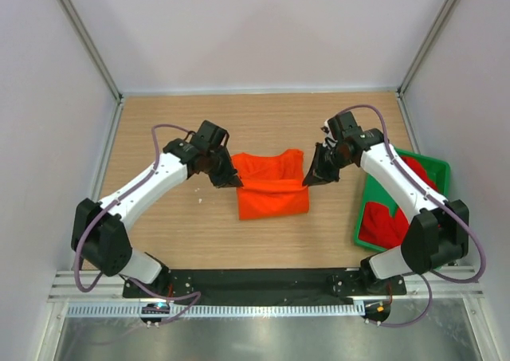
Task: Fold and stack the t-shirts
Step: Fold the tshirt
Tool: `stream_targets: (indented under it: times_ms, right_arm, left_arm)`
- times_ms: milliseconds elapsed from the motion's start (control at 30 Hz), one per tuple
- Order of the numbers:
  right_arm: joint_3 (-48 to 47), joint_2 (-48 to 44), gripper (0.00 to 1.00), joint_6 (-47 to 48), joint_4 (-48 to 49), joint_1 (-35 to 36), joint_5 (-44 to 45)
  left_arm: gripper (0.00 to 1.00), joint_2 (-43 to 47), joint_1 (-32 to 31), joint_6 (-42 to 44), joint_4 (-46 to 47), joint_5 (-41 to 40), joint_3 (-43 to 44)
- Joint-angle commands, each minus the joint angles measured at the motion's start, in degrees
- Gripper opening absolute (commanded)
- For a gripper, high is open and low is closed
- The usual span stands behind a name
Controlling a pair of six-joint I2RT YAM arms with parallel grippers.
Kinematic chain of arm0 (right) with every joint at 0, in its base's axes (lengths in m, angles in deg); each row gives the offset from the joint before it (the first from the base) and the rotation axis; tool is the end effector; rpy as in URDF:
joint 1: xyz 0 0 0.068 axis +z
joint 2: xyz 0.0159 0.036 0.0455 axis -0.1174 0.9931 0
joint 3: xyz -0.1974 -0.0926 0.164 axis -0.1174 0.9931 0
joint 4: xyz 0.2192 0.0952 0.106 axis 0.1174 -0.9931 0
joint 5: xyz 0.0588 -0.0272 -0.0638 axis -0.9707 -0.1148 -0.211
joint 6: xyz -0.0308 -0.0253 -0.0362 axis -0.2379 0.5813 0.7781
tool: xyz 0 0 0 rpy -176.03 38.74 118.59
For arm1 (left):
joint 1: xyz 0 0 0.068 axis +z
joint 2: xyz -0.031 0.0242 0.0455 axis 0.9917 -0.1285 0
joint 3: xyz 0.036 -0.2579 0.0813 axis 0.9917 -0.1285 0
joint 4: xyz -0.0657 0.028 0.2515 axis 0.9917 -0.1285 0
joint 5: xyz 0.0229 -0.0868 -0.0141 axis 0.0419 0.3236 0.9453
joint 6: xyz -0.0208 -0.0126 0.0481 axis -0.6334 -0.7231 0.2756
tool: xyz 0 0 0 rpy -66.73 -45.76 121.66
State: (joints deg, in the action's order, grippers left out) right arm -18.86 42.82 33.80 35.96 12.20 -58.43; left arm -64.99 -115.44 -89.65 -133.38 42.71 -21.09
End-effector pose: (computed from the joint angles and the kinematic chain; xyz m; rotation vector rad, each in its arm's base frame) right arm 0.2567 0.1017 0.2806 0.1998 2.8210 0.7364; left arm 0.2457 -0.1662 0.2804 -0.5456 2.7364 -0.7386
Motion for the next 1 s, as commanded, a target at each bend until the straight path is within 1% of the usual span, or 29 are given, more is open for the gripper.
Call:
stream_targets:
  times_ms: [0,233,467,667,967]
  right_arm:
    - [-3.97,2.61,0.01,2.02,1.18,-0.92,-2.01]
    - [-8.63,8.94,0.01,2.72,2.85,-2.06,-3.77]
    - [-14.34,14.12,0.01,2.90,2.85,-3.38,-4.74]
    - [-17.33,17.20,0.01,2.37,3.20,-4.08,-4.74]
    - [-20.24,22.04,0.02,1.93,3.99,-5.58,-4.91]
  left_arm:
    - [0.00,-2.05,2.13,4.60,-0.82,2.57,4.41]
    - [0.00,-6.79,6.27,7.76,-1.52,4.15,9.33]
    - [0.00,-10.13,9.70,9.26,0.14,6.43,11.62]
    - [0.00,-13.91,10.41,10.67,1.38,8.37,16.53]
    - [0.00,-22.17,11.81,12.42,1.56,10.82,22.26]
